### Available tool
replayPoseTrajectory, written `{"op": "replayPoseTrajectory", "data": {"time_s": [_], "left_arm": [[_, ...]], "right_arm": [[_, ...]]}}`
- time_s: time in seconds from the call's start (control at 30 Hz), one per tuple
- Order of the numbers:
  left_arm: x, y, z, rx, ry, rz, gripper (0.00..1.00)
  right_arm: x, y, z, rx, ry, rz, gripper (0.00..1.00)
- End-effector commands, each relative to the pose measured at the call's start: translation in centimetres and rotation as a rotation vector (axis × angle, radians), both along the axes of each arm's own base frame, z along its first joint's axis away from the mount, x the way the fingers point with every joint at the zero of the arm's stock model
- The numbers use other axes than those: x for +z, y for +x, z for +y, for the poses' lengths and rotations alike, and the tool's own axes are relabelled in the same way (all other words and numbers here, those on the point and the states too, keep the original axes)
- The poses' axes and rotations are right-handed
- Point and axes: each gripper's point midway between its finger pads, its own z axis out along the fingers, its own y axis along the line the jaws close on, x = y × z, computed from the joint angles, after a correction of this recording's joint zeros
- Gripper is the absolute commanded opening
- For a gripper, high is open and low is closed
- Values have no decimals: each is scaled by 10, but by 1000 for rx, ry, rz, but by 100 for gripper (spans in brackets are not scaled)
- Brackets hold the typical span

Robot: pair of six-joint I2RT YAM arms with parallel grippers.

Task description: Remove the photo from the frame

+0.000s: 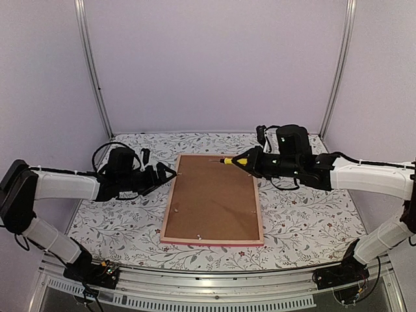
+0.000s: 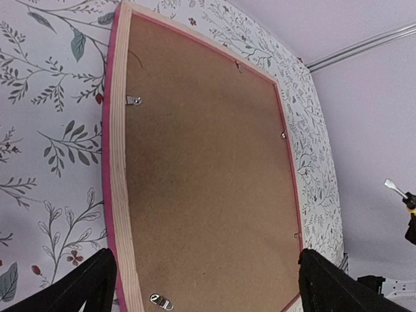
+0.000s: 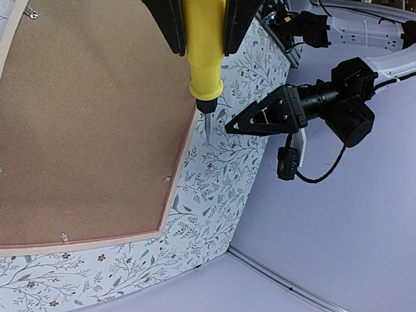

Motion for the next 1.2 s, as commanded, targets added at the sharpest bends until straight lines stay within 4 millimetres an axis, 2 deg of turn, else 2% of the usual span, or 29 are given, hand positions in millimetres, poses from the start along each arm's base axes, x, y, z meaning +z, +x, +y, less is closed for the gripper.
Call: {"op": "replayPoseTrajectory", "data": {"time_s": [0.0,0.1,0.27,0.5,0.7,0.8,0.97,1.17], "left_arm": [[-30,-3,-5,-57,58,89,99],[-38,6,-7,-53,86,93,99],[-47,36,-7,-28,197,82,99],[-65,95,2,38,345,73,99],[-80,142,8,63,436,91,93],[-87,161,11,67,496,96,87],[-98,184,15,76,565,104,67],[-107,198,10,67,579,110,44]], "right_arm": [[-11,1,-22,-31,-127,-25,0],[-15,0,-28,-32,-168,-26,0],[-21,-2,-38,-43,-215,-19,0],[-11,-5,-53,-74,-245,-44,0],[-5,-7,-67,-109,-274,-59,0],[-2,-9,-73,-121,-279,-66,0],[3,-11,-79,-137,-281,-78,0],[4,-11,-81,-143,-283,-83,0]]}}
